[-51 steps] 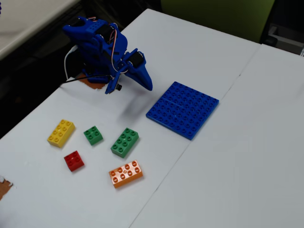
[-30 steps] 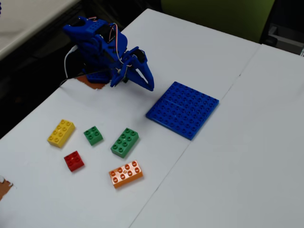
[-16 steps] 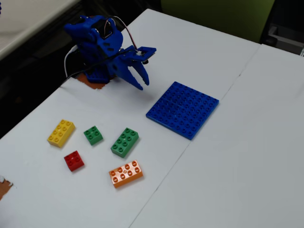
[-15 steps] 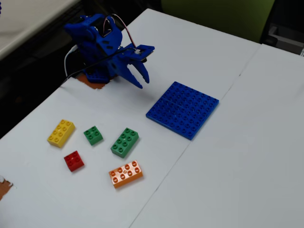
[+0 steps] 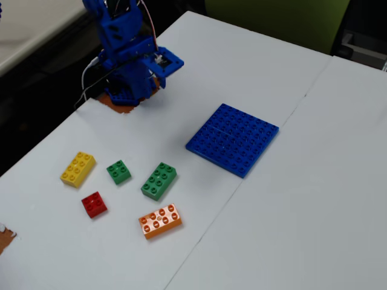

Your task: Pick up the 2x2 green block and go up the 8x8 blue block.

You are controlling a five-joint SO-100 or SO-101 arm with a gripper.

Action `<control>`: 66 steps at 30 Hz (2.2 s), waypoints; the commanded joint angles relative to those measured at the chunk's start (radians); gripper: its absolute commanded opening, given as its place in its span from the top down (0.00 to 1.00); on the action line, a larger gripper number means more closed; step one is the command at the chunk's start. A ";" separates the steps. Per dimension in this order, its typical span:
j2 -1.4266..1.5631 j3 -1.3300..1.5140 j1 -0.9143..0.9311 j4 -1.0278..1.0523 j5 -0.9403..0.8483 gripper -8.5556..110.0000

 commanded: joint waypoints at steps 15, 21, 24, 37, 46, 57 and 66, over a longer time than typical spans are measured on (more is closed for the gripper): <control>-0.617 -0.236 0.440 -0.417 -0.262 0.65; -0.698 -0.236 0.494 -0.535 -0.414 0.65; -0.733 -0.236 0.506 -0.577 -0.437 0.65; -0.848 -0.172 0.538 -0.739 -0.440 0.64; -0.842 -0.040 0.514 -0.891 -0.402 0.65; -0.762 -0.032 0.506 -0.782 -0.368 0.66; -0.733 -0.032 0.506 -0.752 -0.364 0.66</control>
